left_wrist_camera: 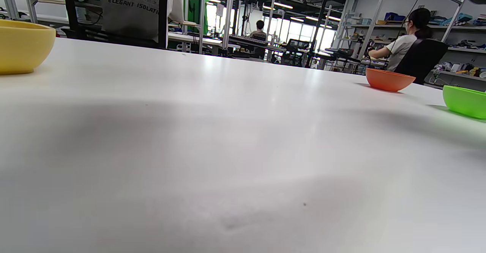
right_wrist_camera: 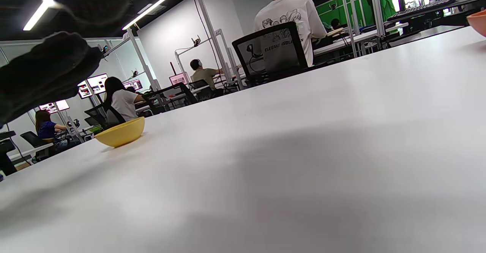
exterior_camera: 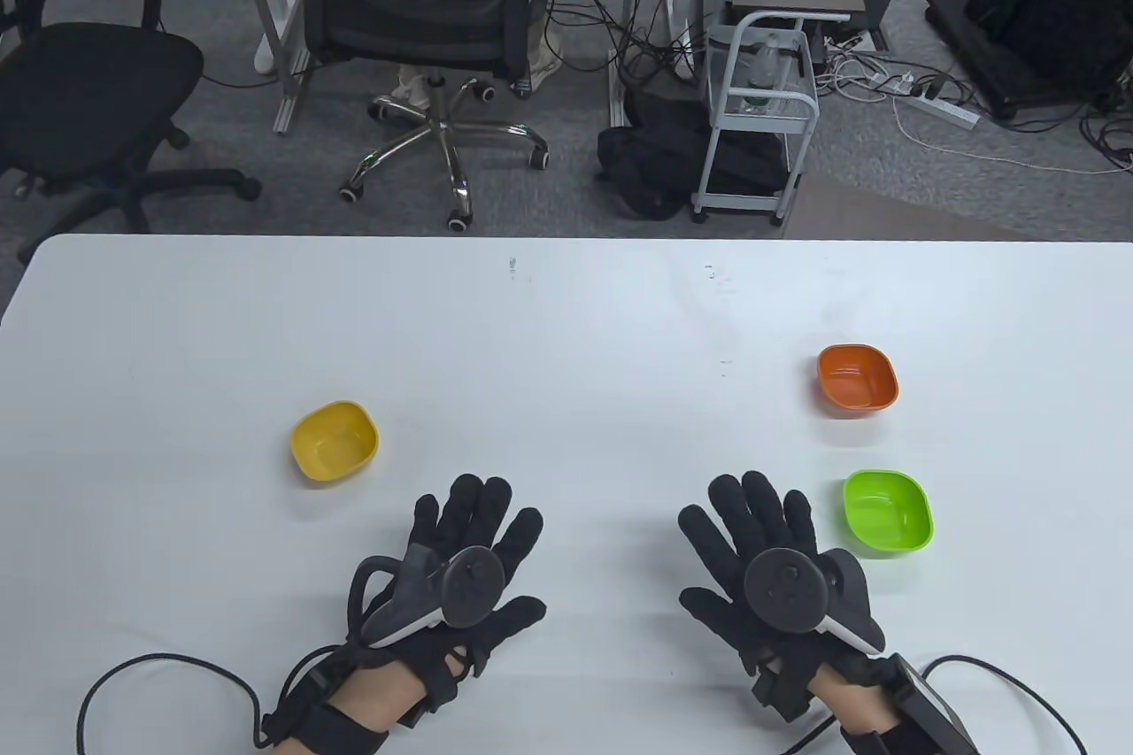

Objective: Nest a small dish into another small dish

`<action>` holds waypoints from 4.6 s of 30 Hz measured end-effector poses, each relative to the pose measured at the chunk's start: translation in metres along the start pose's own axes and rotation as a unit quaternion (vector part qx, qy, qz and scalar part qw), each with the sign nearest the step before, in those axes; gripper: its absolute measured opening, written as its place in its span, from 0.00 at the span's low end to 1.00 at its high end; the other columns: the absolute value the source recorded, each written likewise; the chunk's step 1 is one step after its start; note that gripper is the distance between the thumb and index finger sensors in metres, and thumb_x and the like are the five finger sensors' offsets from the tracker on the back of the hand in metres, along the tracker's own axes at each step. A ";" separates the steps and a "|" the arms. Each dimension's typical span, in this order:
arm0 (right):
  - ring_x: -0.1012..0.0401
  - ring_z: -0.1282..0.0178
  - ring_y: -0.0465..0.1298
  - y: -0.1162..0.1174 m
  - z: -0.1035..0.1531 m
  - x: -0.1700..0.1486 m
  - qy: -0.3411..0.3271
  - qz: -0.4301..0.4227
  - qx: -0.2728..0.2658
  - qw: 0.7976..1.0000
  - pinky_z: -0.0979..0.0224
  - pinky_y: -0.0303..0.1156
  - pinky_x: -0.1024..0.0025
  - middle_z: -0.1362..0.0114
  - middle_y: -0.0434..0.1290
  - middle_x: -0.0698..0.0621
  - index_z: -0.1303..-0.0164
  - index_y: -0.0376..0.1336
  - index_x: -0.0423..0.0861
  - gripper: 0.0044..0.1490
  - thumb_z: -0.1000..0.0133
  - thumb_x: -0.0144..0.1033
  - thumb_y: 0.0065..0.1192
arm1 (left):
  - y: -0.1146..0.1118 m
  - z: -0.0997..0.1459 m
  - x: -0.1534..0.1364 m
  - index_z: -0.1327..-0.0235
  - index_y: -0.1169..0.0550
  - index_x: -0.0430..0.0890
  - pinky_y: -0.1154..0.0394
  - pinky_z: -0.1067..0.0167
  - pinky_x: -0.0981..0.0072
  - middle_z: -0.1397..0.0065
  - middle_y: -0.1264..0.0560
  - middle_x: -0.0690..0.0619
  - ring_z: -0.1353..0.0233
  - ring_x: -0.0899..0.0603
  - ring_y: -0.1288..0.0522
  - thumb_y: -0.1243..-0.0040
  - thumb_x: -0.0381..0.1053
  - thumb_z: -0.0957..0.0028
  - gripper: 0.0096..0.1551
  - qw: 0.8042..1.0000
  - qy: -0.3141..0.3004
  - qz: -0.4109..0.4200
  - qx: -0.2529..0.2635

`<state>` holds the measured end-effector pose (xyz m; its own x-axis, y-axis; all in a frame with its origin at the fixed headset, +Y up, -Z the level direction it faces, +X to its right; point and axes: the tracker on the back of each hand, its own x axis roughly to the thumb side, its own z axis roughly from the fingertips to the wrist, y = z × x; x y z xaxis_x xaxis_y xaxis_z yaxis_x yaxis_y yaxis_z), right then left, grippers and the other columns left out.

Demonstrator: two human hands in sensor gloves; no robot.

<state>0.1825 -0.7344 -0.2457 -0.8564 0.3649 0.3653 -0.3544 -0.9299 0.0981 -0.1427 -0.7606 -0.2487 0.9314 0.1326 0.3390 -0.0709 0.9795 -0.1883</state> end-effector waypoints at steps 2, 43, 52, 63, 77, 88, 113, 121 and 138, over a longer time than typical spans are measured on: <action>0.47 0.16 0.29 -0.005 -0.003 0.002 -0.006 0.021 -0.001 1.000 0.24 0.20 0.38 0.18 0.31 0.57 0.32 0.45 0.66 0.50 0.61 0.58 0.67 | 0.000 0.000 0.000 0.41 0.70 0.80 0.71 0.23 0.42 0.21 0.76 0.68 0.18 0.51 0.79 0.60 0.85 0.68 0.51 1.000 0.000 -0.001 -0.001; 0.51 0.14 0.27 -0.036 0.015 -0.210 0.476 -0.073 0.122 0.868 0.24 0.10 0.44 0.18 0.33 0.60 0.42 0.66 0.58 0.31 0.56 0.31 0.75 | -0.002 0.000 -0.001 0.40 0.69 0.80 0.70 0.23 0.42 0.21 0.76 0.68 0.17 0.50 0.78 0.59 0.84 0.68 0.51 1.000 -0.007 0.011 -0.023; 0.52 0.13 0.32 -0.046 0.016 -0.207 0.444 -0.080 0.022 0.892 0.23 0.12 0.42 0.17 0.40 0.62 0.51 0.69 0.64 0.23 0.57 0.38 0.70 | -0.002 0.000 -0.001 0.40 0.69 0.79 0.72 0.24 0.42 0.21 0.76 0.68 0.17 0.50 0.78 0.60 0.85 0.68 0.51 1.000 -0.005 0.013 -0.023; 0.48 0.14 0.40 -0.070 0.019 -0.178 0.312 -0.129 -0.193 0.922 0.22 0.19 0.39 0.18 0.47 0.57 0.49 0.67 0.60 0.23 0.56 0.45 0.59 | -0.002 0.000 -0.002 0.40 0.69 0.79 0.72 0.24 0.42 0.21 0.76 0.68 0.18 0.50 0.78 0.60 0.85 0.68 0.51 1.000 -0.003 0.016 -0.022; 0.45 0.16 0.44 -0.071 -0.087 -0.026 0.094 -0.029 -0.175 0.980 0.24 0.23 0.36 0.18 0.49 0.54 0.48 0.67 0.65 0.23 0.54 0.48 0.58 | 0.000 0.003 -0.007 0.39 0.69 0.79 0.72 0.24 0.42 0.21 0.76 0.68 0.17 0.50 0.78 0.60 0.85 0.68 0.51 1.000 -0.002 0.022 -0.019; 0.43 0.16 0.49 0.023 -0.134 0.037 0.005 0.060 -0.061 0.996 0.25 0.27 0.34 0.19 0.54 0.53 0.49 0.70 0.62 0.23 0.55 0.46 0.63 | -0.003 0.001 -0.009 0.39 0.68 0.79 0.72 0.24 0.42 0.21 0.76 0.68 0.18 0.50 0.78 0.60 0.85 0.68 0.51 0.999 -0.005 0.032 -0.028; 0.43 0.17 0.53 0.070 -0.129 0.043 0.010 0.135 0.060 0.989 0.25 0.29 0.34 0.22 0.61 0.53 0.49 0.72 0.57 0.26 0.59 0.47 0.71 | -0.011 -0.002 -0.006 0.39 0.68 0.79 0.71 0.24 0.42 0.21 0.76 0.68 0.18 0.50 0.78 0.60 0.85 0.68 0.51 0.998 -0.007 0.028 -0.052; 0.43 0.16 0.50 0.062 -0.130 0.043 0.022 0.138 0.062 0.988 0.25 0.27 0.34 0.20 0.56 0.52 0.43 0.68 0.58 0.36 0.63 0.55 0.75 | -0.011 -0.001 -0.005 0.39 0.68 0.80 0.71 0.24 0.42 0.21 0.76 0.68 0.18 0.50 0.78 0.60 0.85 0.68 0.51 0.998 -0.011 0.029 -0.053; 0.46 0.16 0.53 -0.028 -0.140 -0.014 0.112 -0.033 -0.128 0.985 0.19 0.26 0.38 0.20 0.59 0.56 0.42 0.67 0.58 0.40 0.66 0.49 0.82 | -0.012 0.000 -0.002 0.39 0.67 0.80 0.71 0.24 0.42 0.21 0.75 0.68 0.18 0.50 0.78 0.60 0.85 0.68 0.50 0.998 -0.016 0.027 -0.055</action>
<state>0.1518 -0.7075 -0.3834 -0.8796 0.4517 0.1494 -0.4705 -0.8725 -0.1319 -0.1437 -0.7730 -0.2476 0.9152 0.1914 0.3547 -0.0795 0.9484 -0.3068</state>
